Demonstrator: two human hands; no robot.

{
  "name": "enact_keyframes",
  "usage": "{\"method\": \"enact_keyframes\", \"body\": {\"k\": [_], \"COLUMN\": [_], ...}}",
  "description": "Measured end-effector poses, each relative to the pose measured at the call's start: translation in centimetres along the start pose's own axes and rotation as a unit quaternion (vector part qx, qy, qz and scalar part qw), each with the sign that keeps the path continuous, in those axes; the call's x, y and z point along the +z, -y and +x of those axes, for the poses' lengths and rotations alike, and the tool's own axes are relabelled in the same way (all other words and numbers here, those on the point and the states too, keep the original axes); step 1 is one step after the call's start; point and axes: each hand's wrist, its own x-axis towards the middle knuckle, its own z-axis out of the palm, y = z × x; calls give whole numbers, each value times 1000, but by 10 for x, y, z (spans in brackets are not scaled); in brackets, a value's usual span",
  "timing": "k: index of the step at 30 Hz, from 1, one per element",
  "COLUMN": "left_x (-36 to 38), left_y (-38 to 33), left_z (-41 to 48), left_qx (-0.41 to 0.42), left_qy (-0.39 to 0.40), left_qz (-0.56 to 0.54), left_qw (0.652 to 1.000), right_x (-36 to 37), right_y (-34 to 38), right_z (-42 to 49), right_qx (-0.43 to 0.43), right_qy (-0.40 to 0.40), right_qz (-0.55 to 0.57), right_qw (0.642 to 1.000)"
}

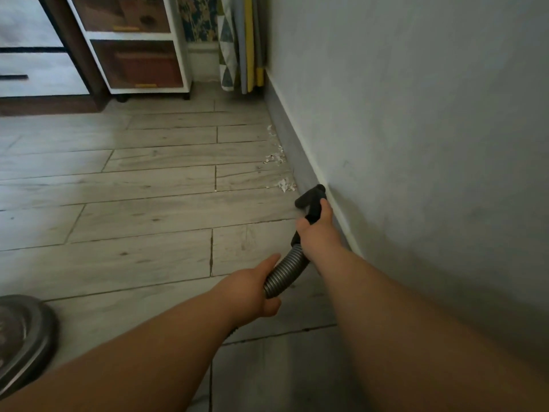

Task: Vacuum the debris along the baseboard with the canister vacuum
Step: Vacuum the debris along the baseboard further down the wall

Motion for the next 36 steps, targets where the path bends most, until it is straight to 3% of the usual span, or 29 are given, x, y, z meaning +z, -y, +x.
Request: {"method": "enact_keyframes", "body": {"k": [10,28,36], "left_x": [-15,-47,-51], "left_y": [15,78,98], "left_z": [-10,-19,-35], "left_qx": [14,-99,-130], "left_qy": [-27,-124,-123], "left_qz": [-18,-15,-18], "left_qw": [999,987,984], "right_x": [13,112,138], "right_y": [4,62,69], "right_z": [5,25,12], "right_qx": [-21,-39,-42], "right_qy": [40,139,163], "right_qz": [101,94,71], "right_qw": [994,985,983]}}
